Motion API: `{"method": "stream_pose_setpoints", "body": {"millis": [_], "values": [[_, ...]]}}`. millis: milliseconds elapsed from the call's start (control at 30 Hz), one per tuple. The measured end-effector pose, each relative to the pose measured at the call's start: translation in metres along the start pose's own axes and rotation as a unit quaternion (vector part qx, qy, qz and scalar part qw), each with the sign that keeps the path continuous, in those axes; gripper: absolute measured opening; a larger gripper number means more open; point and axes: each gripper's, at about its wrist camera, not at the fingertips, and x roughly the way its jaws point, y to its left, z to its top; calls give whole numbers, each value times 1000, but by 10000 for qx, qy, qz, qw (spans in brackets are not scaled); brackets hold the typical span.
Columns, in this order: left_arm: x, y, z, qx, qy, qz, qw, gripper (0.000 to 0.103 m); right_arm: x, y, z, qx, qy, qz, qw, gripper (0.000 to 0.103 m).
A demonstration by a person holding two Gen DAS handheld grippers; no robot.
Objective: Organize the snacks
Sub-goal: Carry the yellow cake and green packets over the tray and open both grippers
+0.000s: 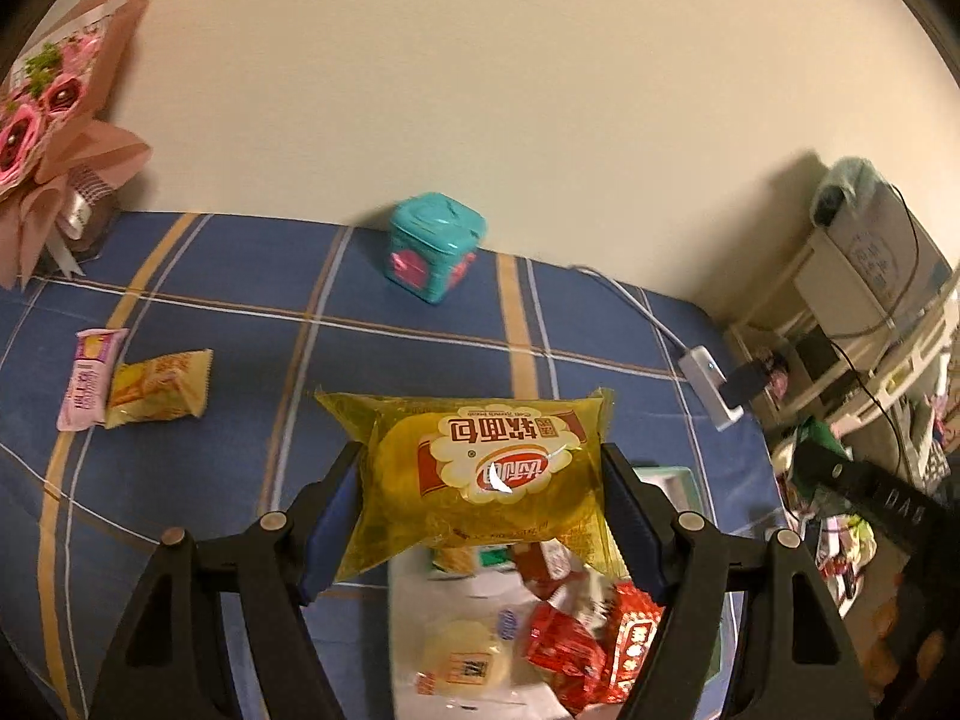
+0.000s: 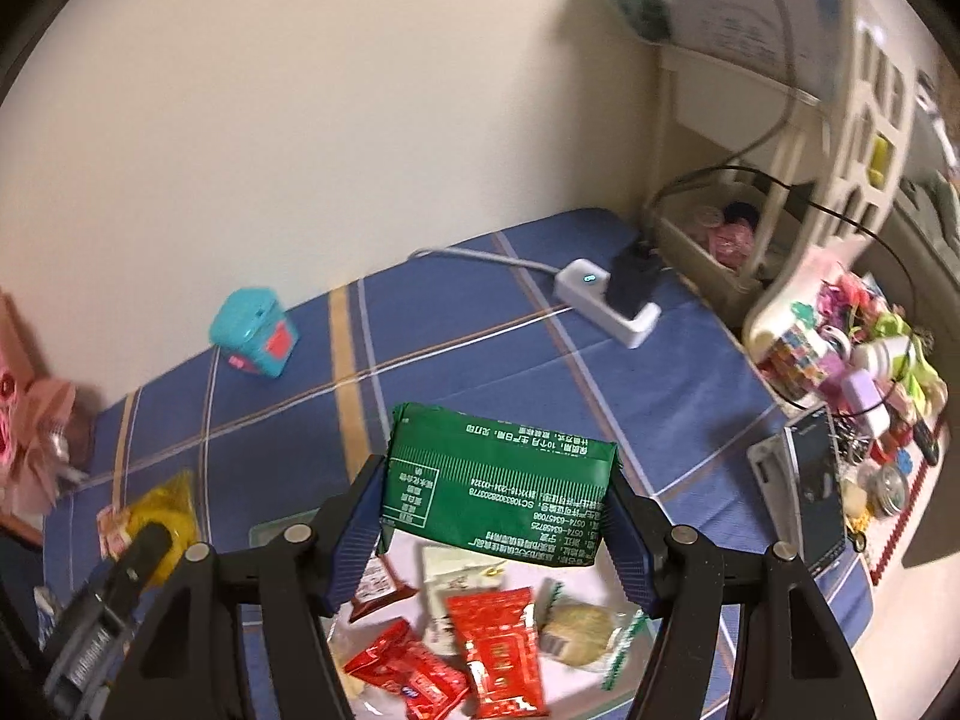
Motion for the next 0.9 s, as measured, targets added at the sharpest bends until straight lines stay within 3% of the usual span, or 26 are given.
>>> {"method": "stream_pose_setpoints", "body": {"millis": [233, 433, 900], "values": [[8, -36, -11, 287, 218, -209, 9991, 76, -7, -35, 5, 331, -90, -87, 9994, 70], [26, -62, -24, 598, 493, -233, 9967, 76, 10, -40, 2, 325, 169, -63, 9993, 70], [75, -74, -59, 892, 1333, -22, 9871, 76, 92, -11, -33, -89, 1394, 75, 9902, 70]]}}
